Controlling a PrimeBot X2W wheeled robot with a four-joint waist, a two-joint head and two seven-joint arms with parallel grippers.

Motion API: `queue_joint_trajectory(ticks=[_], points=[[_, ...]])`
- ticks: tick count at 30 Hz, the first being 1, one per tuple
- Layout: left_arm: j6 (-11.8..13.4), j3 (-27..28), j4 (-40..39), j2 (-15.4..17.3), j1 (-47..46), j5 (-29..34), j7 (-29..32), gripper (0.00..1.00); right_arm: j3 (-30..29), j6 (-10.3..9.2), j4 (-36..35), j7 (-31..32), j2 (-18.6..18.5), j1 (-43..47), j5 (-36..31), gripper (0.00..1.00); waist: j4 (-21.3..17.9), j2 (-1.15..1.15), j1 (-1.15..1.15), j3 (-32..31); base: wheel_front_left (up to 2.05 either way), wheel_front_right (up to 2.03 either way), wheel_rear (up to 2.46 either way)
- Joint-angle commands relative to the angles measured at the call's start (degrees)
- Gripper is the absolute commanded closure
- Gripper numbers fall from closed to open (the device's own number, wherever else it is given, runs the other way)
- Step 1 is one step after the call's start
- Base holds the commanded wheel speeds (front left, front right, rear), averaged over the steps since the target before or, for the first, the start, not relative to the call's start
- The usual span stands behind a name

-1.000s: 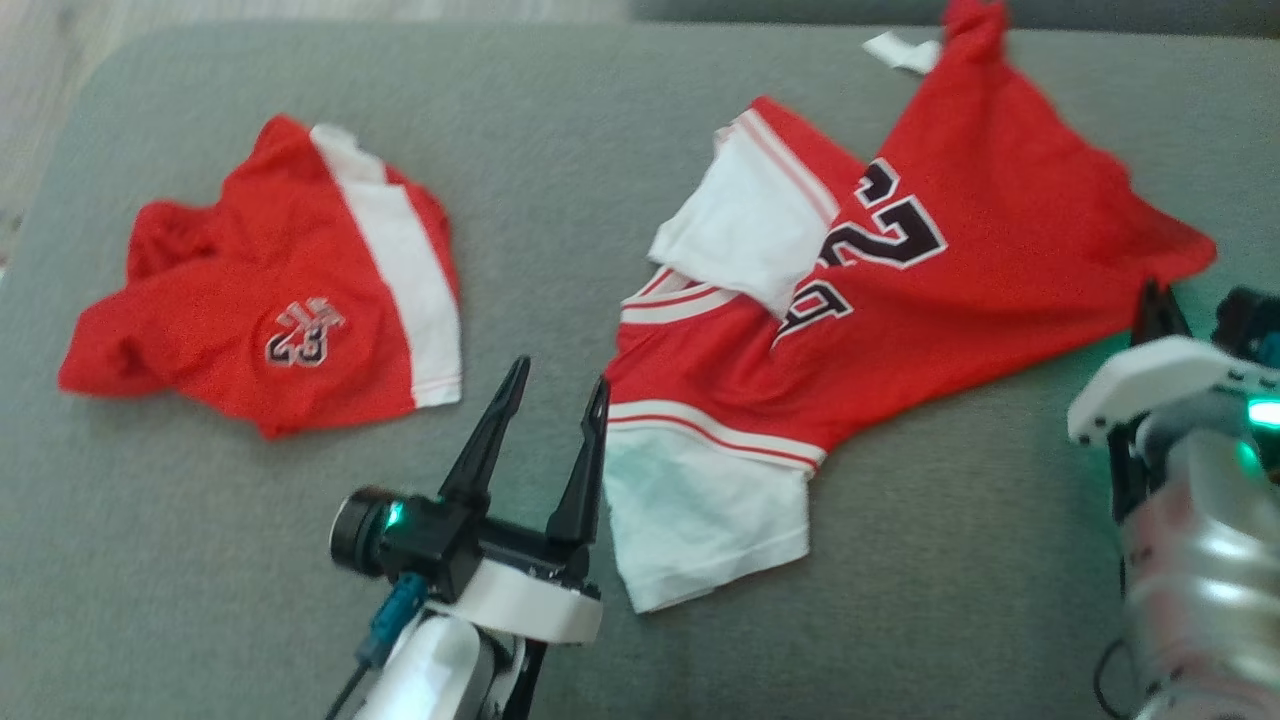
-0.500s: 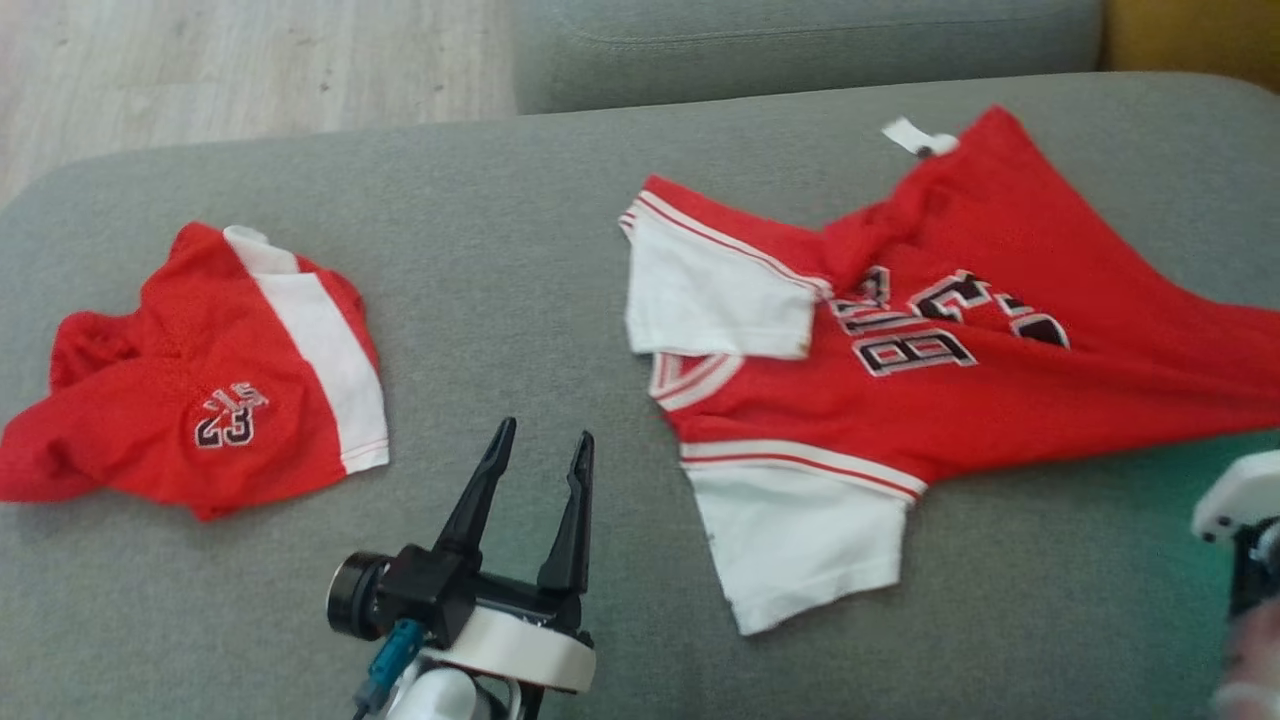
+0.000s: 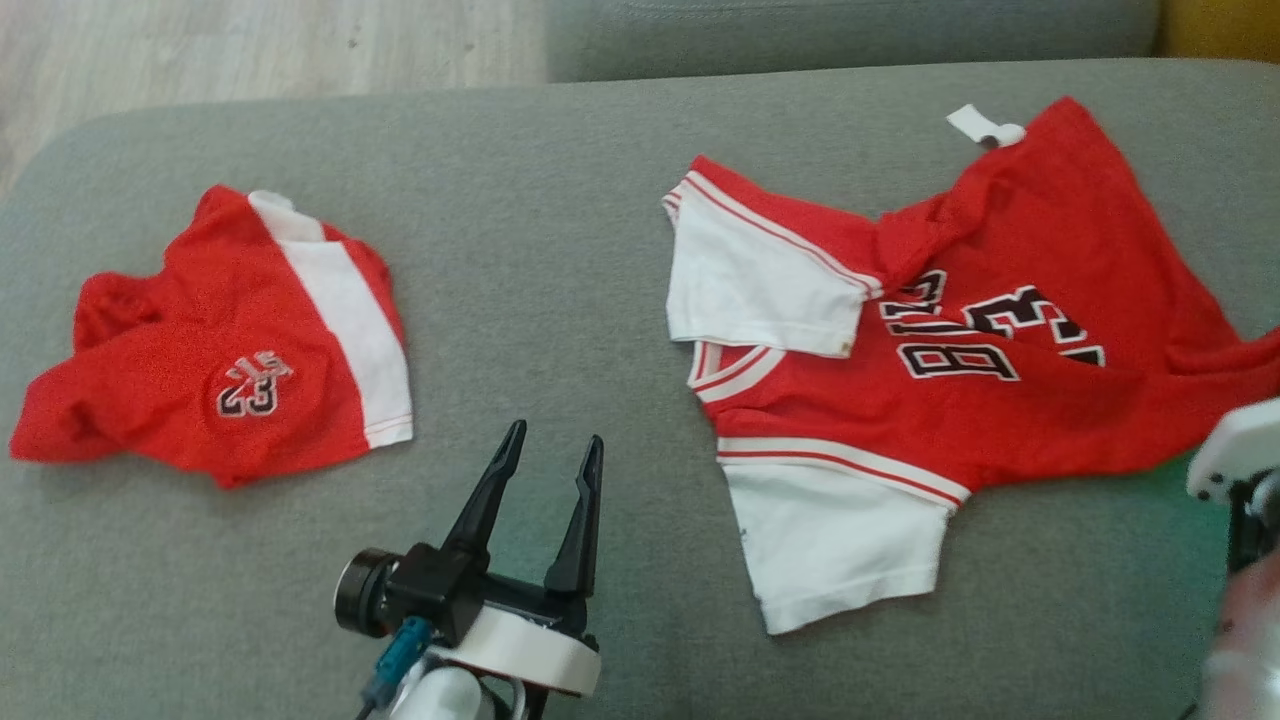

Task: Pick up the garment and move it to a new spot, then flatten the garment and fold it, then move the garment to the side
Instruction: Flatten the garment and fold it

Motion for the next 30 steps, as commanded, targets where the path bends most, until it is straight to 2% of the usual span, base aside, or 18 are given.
queue_joint_trajectory(ticks=[1,9,10,11,16,19,25,30], points=[[-0.3,1.5,-1.3,-0.1,-2.4,0.6,-0.5,0.0,2.2,-0.04,-1.5,0.3,-0.3,-3.3,-1.1,1.0,1.2,0.0,0.0,0.8,0.0,0.0,0.0],[-0.8,0.9,0.0,-0.1,-2.9,1.1,-0.5,0.0,3.9,-0.04,4.4,2.1,-0.2,-5.5,-8.0,1.0,3.7,0.0,0.0,1.6,0.0,0.0,0.0],[-0.8,0.9,0.1,-0.1,-3.0,1.1,-0.5,0.0,3.6,-0.04,5.4,2.5,-0.2,-5.6,-8.4,0.57,3.8,0.0,0.0,1.6,0.0,0.0,0.0],[-0.8,0.9,0.2,-0.1,-3.1,1.0,-0.5,0.0,3.1,-0.04,6.3,3.1,-0.2,-5.7,-8.9,0.0,3.9,0.0,0.0,1.6,0.0,0.0,0.0],[-0.5,1.1,0.3,-0.1,-3.4,1.0,-0.5,0.0,2.9,-0.04,9.0,0.7,-0.2,-6.8,-9.1,0.0,3.1,0.0,0.0,1.5,0.0,0.0,0.0],[-0.5,1.2,0.3,-0.1,-3.3,1.0,-0.5,0.0,4.3,-0.04,10.9,-2.9,-0.2,-7.4,-7.1,0.0,1.8,0.0,0.0,1.1,0.0,0.0,0.0],[-0.3,1.6,-0.2,-0.1,-3.0,0.9,-0.5,0.0,9.4,-0.04,12.6,-7.9,-0.2,-7.0,-0.5,0.0,-0.9,0.0,0.0,0.0,0.0,0.0,0.0],[-0.4,1.4,-0.5,-0.1,-2.4,0.4,-0.5,0.0,15.7,-0.04,8.8,-9.3,-0.2,-1.8,8.8,0.0,-2.7,0.0,0.0,-1.7,0.0,0.0,0.0]])
